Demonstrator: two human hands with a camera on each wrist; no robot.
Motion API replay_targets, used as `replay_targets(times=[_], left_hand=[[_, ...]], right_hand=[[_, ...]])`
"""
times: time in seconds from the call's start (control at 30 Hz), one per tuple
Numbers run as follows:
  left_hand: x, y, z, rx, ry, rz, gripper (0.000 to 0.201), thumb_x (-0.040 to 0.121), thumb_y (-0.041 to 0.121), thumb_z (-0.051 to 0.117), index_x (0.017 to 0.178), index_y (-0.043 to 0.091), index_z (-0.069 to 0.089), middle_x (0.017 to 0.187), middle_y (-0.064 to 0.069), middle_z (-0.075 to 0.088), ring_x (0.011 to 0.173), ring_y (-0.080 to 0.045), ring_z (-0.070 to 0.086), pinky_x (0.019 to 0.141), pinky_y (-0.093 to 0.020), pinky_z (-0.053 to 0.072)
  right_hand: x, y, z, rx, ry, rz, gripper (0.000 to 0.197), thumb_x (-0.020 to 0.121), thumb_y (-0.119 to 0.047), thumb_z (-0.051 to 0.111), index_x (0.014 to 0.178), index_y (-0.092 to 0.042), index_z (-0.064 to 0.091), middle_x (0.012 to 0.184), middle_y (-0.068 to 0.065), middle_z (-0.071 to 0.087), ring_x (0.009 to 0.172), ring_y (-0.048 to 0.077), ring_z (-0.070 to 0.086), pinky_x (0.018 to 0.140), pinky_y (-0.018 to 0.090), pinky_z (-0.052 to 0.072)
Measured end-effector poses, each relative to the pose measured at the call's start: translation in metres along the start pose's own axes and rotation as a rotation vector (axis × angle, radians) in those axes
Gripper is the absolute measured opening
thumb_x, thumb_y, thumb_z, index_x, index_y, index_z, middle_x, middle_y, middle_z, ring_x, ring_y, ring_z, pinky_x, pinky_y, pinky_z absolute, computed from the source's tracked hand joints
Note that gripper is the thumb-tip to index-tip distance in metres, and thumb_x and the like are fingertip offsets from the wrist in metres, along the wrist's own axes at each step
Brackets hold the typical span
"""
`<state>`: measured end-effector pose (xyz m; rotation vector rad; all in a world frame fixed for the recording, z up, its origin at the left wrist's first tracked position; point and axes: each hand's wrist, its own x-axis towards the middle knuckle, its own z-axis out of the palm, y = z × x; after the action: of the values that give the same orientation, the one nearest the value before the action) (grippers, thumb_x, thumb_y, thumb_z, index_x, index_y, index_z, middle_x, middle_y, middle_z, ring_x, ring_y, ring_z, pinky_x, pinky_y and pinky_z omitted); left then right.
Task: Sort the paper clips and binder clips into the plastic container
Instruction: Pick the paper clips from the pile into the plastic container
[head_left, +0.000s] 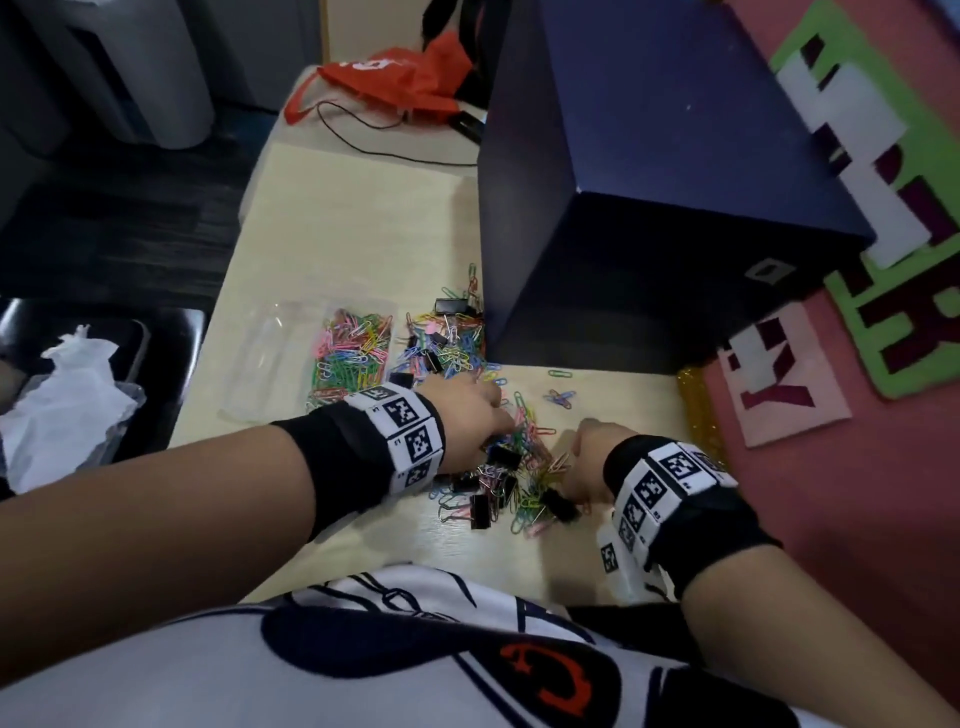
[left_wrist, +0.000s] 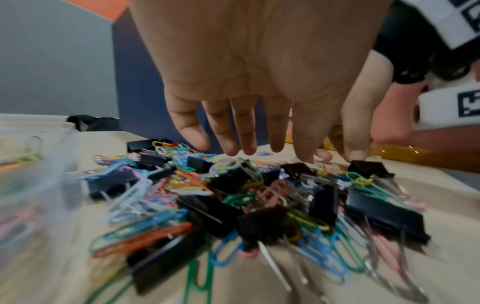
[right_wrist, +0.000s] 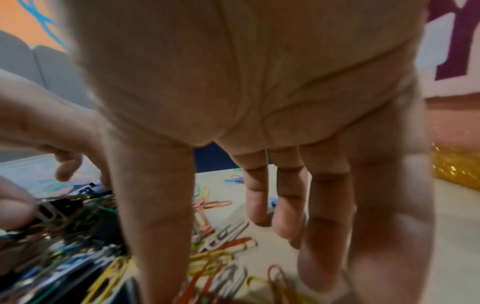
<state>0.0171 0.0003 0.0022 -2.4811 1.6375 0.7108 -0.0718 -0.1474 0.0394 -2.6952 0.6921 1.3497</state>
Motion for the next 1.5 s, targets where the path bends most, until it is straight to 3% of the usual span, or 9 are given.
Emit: replay_targets(times=[0.13,0.33,0.5,0.7,0.97,1.1,1.27,1.4,1.5], left_hand=[[0.005,0.01,0.004,0.05,0.019,0.027,0.038,0.09,0.034,0.057,0.127,0.028,0.052,0.119,-0.002,0.053,0.115,-0.028,0.046,0.091,-0.045,0.042],[0.009,0.015,0.011,0.102,0.075,0.008,0.041,0.092,0.025,0.054,0.132,0.026,0.047,0.122,-0.003,0.052,0.116,-0.028,0.045,0.093,-0.045,0.042],[0.012,0.018,0.014,0.101,0.055,0.088,0.05,0.093,0.019,0.05,0.136,0.042,0.041,0.126,-0.001,0.047,0.119,-0.028,0.041,0.096,-0.045,0.038],[0.018,0.018,0.009,0.105,0.075,0.007,0.042,0.09,0.021,0.053,0.131,0.024,0.046,0.119,-0.004,0.052,0.114,-0.028,0.047,0.092,-0.043,0.04],[0.02,0.002,-0.012,-0.009,0.107,-0.095,0.04,0.087,0.037,0.058,0.124,0.024,0.053,0.115,-0.001,0.062,0.103,-0.023,0.06,0.082,-0.036,0.053],[0.019,-0.005,-0.015,-0.063,0.162,-0.162,0.043,0.085,0.038,0.059,0.125,0.024,0.053,0.115,0.0,0.063,0.101,-0.022,0.06,0.075,-0.031,0.05],[0.018,-0.009,-0.018,-0.122,0.22,-0.197,0.045,0.086,0.039,0.062,0.127,0.024,0.051,0.117,-0.002,0.061,0.104,-0.024,0.059,0.081,-0.032,0.049],[0.022,0.002,-0.023,-0.199,0.276,-0.128,0.043,0.086,0.032,0.064,0.126,0.023,0.051,0.114,-0.001,0.059,0.102,-0.021,0.058,0.079,-0.028,0.044],[0.025,0.01,-0.022,-0.236,0.306,-0.076,0.043,0.084,0.034,0.066,0.123,0.021,0.052,0.111,-0.001,0.06,0.101,-0.021,0.058,0.083,-0.03,0.045]], right_hand=[[0.009,-0.003,0.017,0.115,0.013,0.025,0.05,0.083,-0.034,0.067,0.121,-0.008,0.047,0.122,0.01,0.057,0.102,0.026,0.057,0.076,0.029,0.045],[0.016,0.0,0.024,0.189,0.183,0.048,0.032,0.089,-0.019,0.051,0.119,-0.009,0.046,0.119,0.013,0.056,0.107,0.031,0.057,0.083,0.034,0.048],[0.014,0.003,0.042,0.155,0.066,0.15,0.073,0.077,-0.02,0.072,0.134,-0.008,0.027,0.129,0.013,0.042,0.117,0.03,0.052,0.086,0.034,0.047],[0.026,-0.001,0.038,0.396,0.281,0.014,0.054,0.081,-0.018,0.066,0.128,-0.014,0.038,0.126,0.012,0.042,0.112,0.031,0.053,0.088,0.034,0.045],[0.018,-0.005,0.031,0.07,0.042,-0.12,0.04,0.076,-0.032,0.075,0.104,-0.013,0.053,0.088,0.003,0.057,0.084,0.023,0.056,0.067,0.028,0.046],[0.034,-0.009,0.039,0.291,0.232,-0.121,0.043,0.081,-0.028,0.069,0.114,-0.01,0.048,0.107,0.01,0.061,0.102,0.03,0.059,0.073,0.03,0.047],[0.038,0.005,0.033,0.452,0.416,-0.184,0.037,0.081,-0.029,0.069,0.115,-0.023,0.054,0.12,0.002,0.048,0.103,0.022,0.056,0.087,0.026,0.044],[0.033,0.008,0.025,0.62,0.483,-0.346,0.046,0.083,-0.035,0.068,0.126,-0.025,0.055,0.115,-0.002,0.055,0.095,0.017,0.061,0.087,0.026,0.047],[0.036,0.009,0.028,0.734,0.526,-0.325,0.035,0.086,-0.037,0.066,0.118,-0.022,0.061,0.097,0.0,0.064,0.09,0.02,0.062,0.083,0.031,0.05]])
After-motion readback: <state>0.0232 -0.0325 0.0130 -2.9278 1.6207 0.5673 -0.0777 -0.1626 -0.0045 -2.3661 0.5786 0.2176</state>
